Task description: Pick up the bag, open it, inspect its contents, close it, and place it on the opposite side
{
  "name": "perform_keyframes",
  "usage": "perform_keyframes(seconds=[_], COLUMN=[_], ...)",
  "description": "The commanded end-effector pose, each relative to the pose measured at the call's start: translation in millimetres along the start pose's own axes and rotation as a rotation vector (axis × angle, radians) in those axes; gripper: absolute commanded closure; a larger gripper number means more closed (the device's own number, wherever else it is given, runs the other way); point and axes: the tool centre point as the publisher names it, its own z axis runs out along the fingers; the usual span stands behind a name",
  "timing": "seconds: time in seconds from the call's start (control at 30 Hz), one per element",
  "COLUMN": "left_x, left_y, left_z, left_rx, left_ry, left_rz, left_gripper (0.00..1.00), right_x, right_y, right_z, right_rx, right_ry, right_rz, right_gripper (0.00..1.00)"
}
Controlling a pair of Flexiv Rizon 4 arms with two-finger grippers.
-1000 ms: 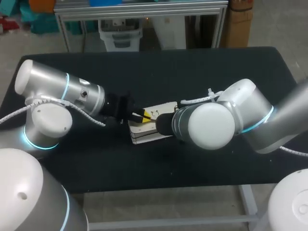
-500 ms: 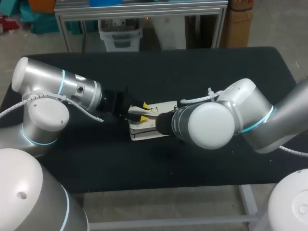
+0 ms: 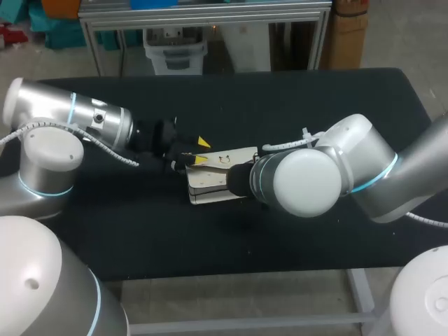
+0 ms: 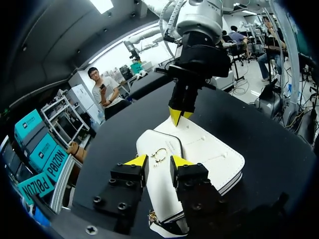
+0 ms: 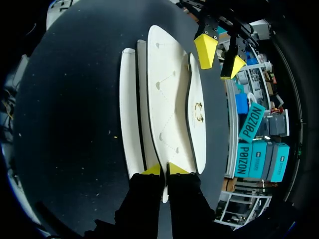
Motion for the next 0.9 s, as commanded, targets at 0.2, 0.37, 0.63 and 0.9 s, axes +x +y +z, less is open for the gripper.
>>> perform_keyframes(seconds=[0.2,0.37,0.63,0.9], left_x=[2.3,24.0,41.4,19.2], left_y=[20.5,27.1,29.1,14.0], left_z=[32.8,28.9,26.5,6.2], left_rx=[-0.05,-0.038,-0.006,0.087], left_ry=[0.041,0.071,0.069,0.032], left_rz=[-0.017,-0.034,-0.059,-0.051], left_gripper=[0.92,0.91,0.88,0.59], right_x=[3.9,3.9,3.9,3.9], right_y=[-3.2,-3.2,-3.2,-3.2], right_z=[1.4,1.4,1.4,1.4], right_rx=[-0.013,-0.013,-0.013,-0.013], right_ry=[-0.374,-0.374,-0.374,-0.374], right_rz=[0.0,0.0,0.0,0.0], right_gripper=[1.0,1.0,1.0,1.0])
